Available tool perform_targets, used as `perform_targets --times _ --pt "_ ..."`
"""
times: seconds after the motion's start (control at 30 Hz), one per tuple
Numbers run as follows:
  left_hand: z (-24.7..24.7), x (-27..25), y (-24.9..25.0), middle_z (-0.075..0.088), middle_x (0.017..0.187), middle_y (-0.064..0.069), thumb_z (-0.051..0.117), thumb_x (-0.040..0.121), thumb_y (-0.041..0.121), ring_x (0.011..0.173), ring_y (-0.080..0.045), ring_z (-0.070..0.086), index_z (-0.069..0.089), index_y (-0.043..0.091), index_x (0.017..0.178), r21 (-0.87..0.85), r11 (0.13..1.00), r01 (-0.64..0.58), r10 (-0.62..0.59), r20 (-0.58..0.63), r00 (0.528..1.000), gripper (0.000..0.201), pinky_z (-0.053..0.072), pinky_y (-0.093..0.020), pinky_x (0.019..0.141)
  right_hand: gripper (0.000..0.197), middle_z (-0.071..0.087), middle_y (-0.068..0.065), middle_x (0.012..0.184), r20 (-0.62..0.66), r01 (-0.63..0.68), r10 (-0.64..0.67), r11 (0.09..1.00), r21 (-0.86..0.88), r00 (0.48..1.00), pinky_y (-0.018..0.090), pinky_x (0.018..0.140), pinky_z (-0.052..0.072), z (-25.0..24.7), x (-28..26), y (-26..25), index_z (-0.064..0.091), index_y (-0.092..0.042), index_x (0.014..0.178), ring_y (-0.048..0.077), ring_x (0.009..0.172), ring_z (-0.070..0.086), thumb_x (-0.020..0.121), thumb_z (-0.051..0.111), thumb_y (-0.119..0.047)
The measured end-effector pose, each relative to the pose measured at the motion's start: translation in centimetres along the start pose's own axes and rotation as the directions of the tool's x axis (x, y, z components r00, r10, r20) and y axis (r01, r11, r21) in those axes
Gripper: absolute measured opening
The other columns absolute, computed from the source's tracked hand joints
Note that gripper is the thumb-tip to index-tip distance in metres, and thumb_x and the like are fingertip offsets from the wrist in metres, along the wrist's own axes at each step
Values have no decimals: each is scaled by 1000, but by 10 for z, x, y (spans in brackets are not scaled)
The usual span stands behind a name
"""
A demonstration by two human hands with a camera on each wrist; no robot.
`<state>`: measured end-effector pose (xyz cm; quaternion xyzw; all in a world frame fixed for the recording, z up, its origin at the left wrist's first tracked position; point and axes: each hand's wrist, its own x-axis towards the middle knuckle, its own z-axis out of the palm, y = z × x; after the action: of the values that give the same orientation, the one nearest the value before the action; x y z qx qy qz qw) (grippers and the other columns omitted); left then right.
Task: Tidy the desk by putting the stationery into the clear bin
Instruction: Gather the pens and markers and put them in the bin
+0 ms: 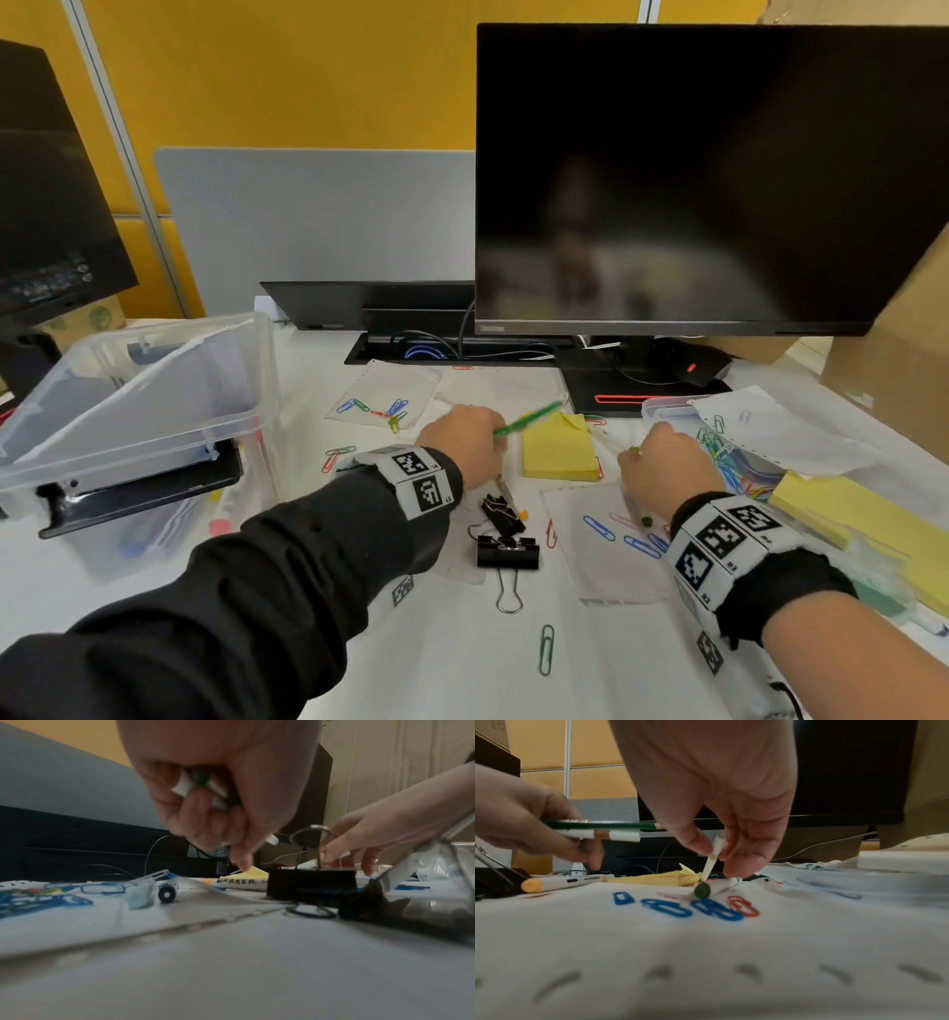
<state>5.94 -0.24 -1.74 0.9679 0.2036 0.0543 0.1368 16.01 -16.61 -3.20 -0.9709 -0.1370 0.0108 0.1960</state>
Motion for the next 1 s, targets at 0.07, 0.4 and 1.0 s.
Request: perform_targets --times 0.07,0.4,1.0 --pt "1 2 -1 62 108 -11 46 92 24 97 -27 61 58 8 114 -8 994 111 -111 -74 991 30 49 -33 76 31 57 15 107 -79 29 -22 996 90 997 37 81 49 -1 1 -2 47 -3 115 29 96 59 92 45 -24" --pt "6 8 -1 54 106 -10 55 86 47 104 -22 56 49 2 122 34 983 183 -186 144 972 57 43 -26 77 16 57 7 87 -402 302 -157 895 328 902 44 70 52 -8 -4 -7 44 -11 98 25 78 58 96 40 -26" --pt "4 10 4 47 66 0 46 93 30 69 -22 49 54 10 85 -303 952 29 -83 -166 983 23 36 -26 62 9 58 3 80 -201 389 -343 670 633 917 26 48 46 -6 -12 -12 49 -10 95 16 54 54 95 46 -18"
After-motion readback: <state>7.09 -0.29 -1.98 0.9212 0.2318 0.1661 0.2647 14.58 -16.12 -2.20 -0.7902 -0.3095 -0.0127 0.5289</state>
